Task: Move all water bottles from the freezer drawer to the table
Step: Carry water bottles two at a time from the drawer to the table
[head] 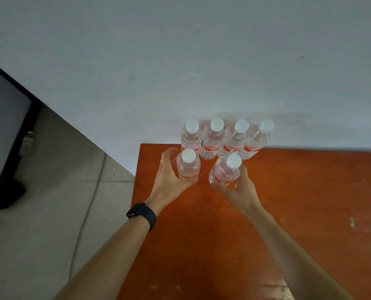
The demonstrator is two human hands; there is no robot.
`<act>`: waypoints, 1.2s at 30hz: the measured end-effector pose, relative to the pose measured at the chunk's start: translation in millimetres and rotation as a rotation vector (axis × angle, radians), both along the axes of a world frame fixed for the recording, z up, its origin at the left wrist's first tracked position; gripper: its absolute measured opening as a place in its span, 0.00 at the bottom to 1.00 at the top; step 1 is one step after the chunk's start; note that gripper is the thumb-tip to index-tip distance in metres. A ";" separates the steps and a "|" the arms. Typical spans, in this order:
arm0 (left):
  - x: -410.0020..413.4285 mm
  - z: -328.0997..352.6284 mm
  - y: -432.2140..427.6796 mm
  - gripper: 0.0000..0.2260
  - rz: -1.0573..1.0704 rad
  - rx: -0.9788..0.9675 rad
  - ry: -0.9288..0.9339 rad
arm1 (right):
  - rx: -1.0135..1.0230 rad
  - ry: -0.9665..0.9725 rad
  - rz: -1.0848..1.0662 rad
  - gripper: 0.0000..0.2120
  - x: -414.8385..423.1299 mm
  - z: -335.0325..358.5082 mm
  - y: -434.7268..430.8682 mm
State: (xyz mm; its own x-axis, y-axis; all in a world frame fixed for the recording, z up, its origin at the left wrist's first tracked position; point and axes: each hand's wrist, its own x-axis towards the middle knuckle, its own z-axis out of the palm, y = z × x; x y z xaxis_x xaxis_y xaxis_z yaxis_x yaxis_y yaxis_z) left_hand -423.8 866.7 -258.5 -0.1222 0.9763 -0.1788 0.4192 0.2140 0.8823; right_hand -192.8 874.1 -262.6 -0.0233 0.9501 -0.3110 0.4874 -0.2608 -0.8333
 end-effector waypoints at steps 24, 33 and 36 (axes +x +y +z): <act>8.5 -49.6 35.9 0.37 -0.212 -0.228 0.064 | -0.057 -0.178 0.075 0.37 -24.6 -71.9 23.5; 0.3 -48.6 38.9 0.31 -0.259 -0.237 0.129 | -0.056 -0.147 0.099 0.37 -26.0 -77.6 34.8; -2.1 -48.8 40.4 0.29 -0.289 -0.246 0.160 | -0.065 -0.149 0.102 0.37 -25.9 -77.1 36.9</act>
